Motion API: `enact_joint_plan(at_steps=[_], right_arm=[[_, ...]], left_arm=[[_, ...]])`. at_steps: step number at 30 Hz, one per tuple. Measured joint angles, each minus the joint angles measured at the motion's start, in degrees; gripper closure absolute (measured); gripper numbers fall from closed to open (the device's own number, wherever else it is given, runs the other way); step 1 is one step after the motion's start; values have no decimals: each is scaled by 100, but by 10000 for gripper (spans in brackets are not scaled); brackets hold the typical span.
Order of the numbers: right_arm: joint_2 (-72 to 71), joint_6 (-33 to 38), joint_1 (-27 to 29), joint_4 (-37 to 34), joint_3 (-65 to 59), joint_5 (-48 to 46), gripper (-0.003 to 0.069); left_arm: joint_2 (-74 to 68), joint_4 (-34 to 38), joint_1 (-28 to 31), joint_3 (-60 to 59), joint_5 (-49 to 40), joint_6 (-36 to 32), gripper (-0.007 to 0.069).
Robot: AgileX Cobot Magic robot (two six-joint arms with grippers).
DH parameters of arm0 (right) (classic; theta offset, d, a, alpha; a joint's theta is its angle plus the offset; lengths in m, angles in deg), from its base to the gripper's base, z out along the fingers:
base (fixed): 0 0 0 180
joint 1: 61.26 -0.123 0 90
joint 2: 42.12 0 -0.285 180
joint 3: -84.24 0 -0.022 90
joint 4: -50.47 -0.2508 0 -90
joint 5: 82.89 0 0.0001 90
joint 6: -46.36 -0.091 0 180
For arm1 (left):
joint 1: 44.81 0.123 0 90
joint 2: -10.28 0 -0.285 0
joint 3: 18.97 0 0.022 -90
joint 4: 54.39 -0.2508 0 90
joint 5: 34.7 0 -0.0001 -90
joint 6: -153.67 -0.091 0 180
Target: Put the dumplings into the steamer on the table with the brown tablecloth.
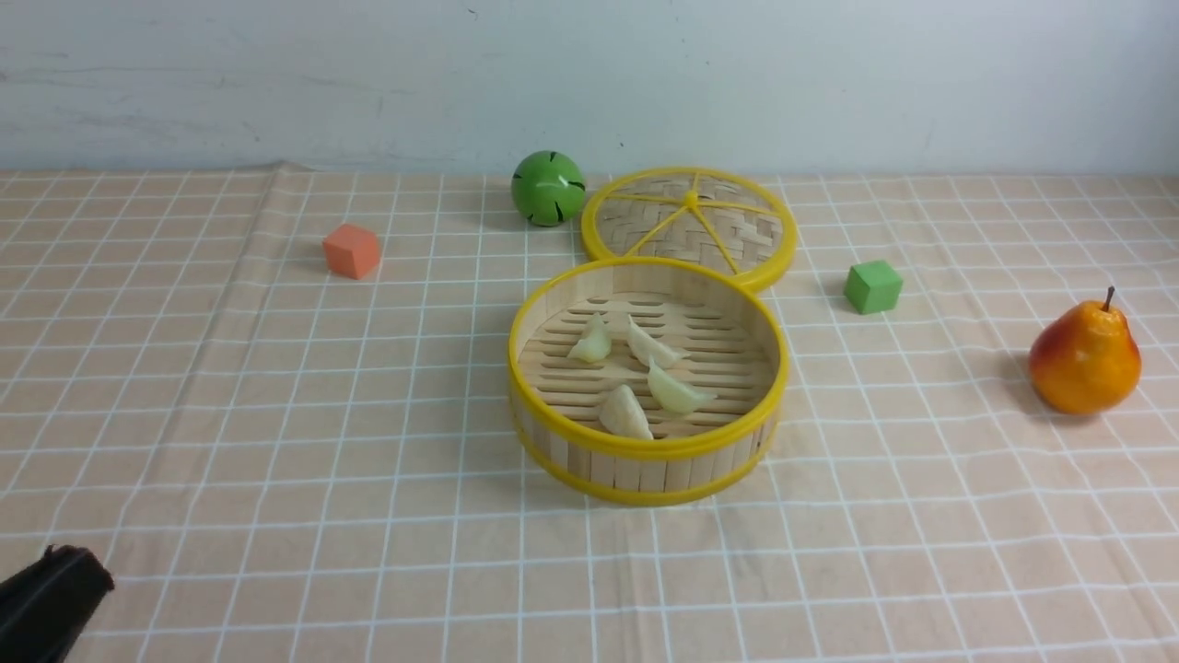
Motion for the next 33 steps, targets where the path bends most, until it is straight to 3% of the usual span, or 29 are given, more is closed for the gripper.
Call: enact_joint_plan(at_steps=[2,5,8,13,18,33], right_arm=[[0,0,0,0,0,0,662],[0,0,0,0,0,0,662],[0,0,0,0,0,0,662],[0,5,0,-3,0,0,659],[0,5,0,-16,0,-5,659],[0,5,0,-16,0,-5,659]], left_arm=[[0,-27,806,-223,95,20,638],[117,-113,1413,-364,-54,26,638],[370,-155,1664,-438,-374,26,638],[851,-142,2112,-617,-1781,20,638],[863,-120,2218,-635,-2386,-340,638],[863,-64,2218,-635,-2399,-568,638]])
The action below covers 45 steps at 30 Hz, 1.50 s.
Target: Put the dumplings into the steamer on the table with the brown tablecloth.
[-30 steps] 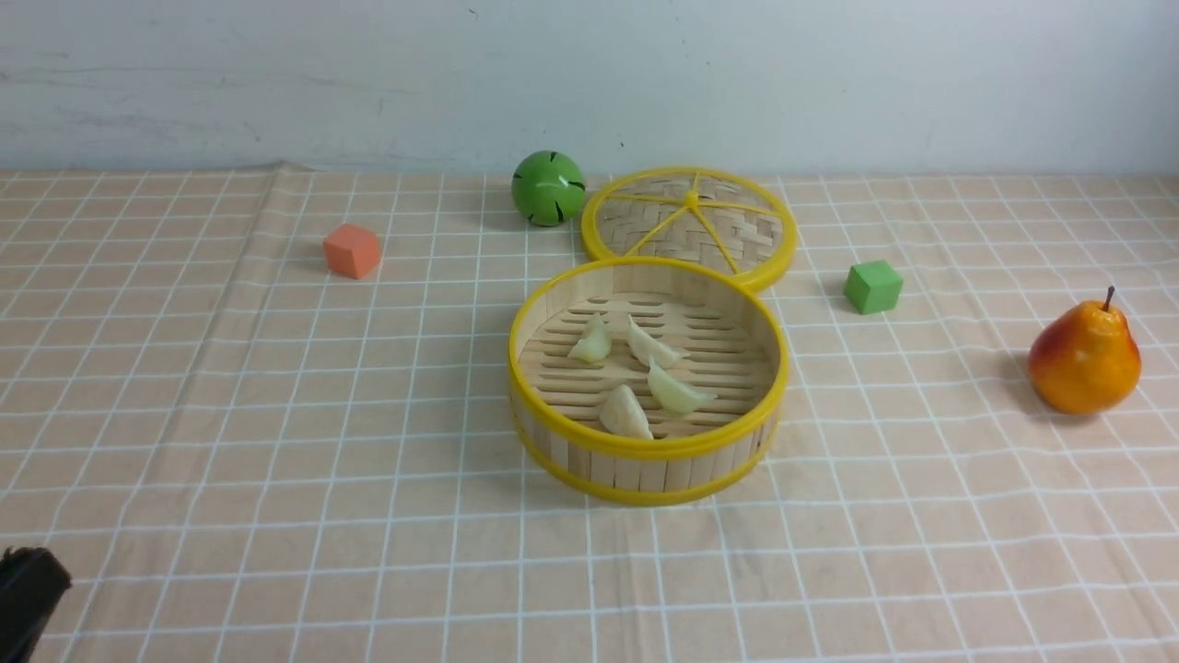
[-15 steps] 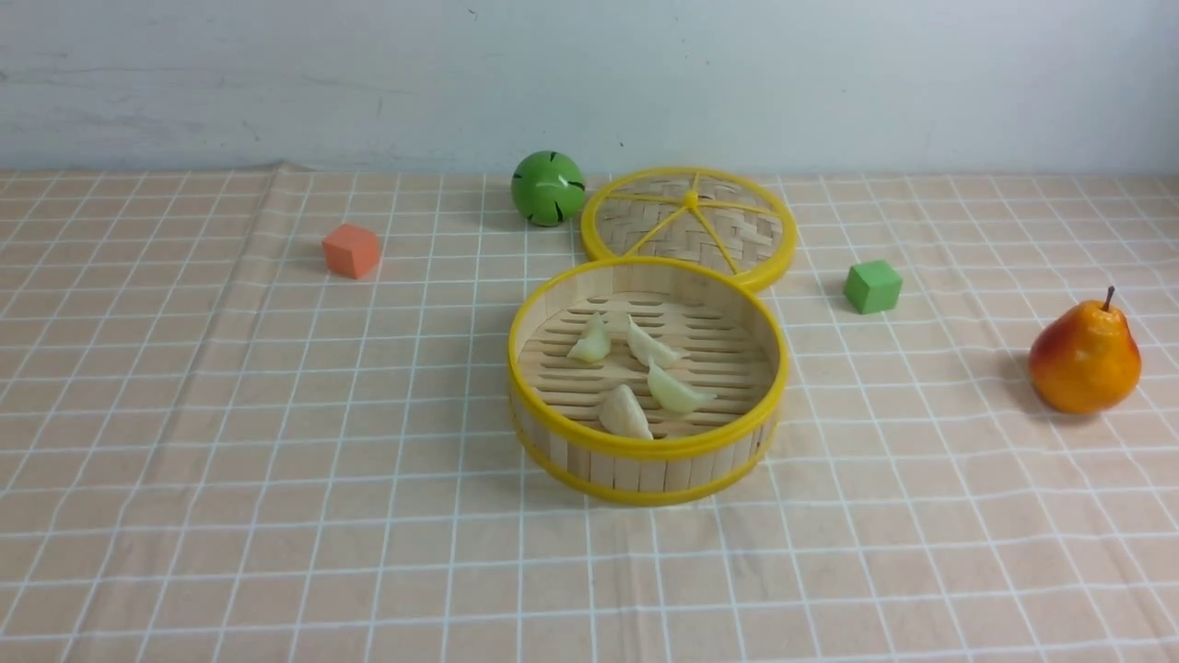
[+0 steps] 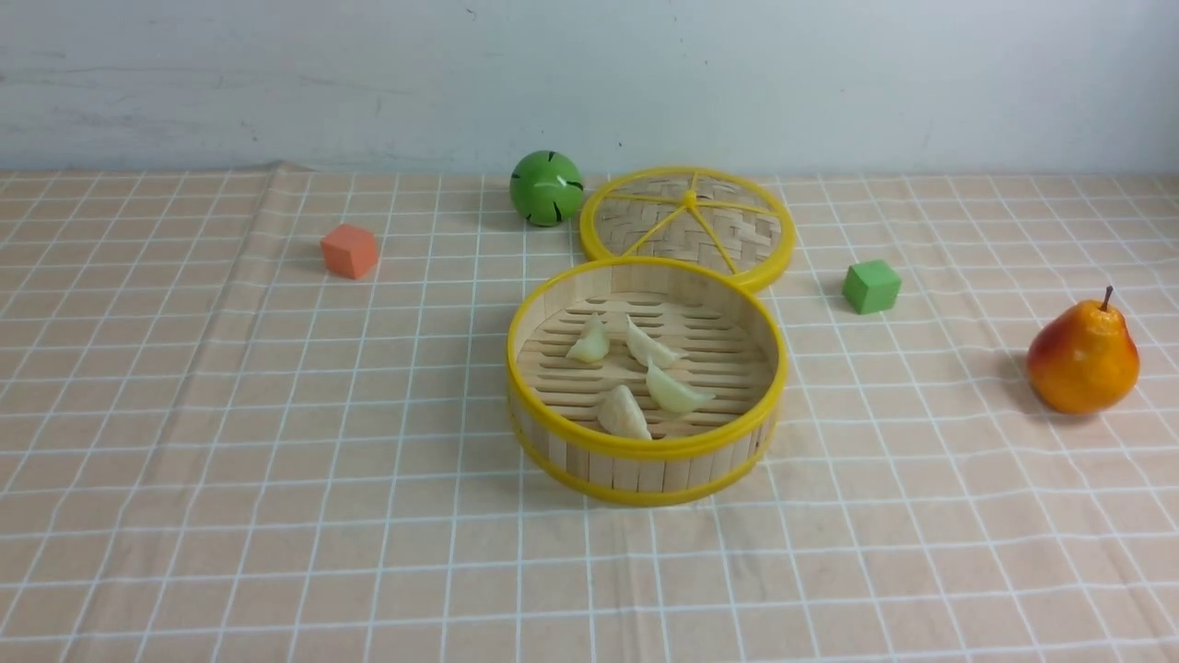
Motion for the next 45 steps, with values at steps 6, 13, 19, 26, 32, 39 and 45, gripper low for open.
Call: enact_joint_plan(at_steps=[6,13,19,26,32,39,45], right_arm=[[0,0,0,0,0,0,653],[0,0,0,0,0,0,648],[0,-5,0,0,0,0,643],[0,-11,0,1,0,0,633],[0,-17,0,1,0,0,624],[0,-17,0,1,0,0,621],[0,-17,0,1,0,0,620]], left_arm=[[0,8,0,0,-4,0,638],[0,-42,0,0,-4,0,638],[0,-59,0,0,-4,0,638],[0,-60,0,0,-4,0,638],[0,-60,0,0,-4,0,637],[0,-60,0,0,-4,0,631],[0,-60,0,0,-4,0,627]])
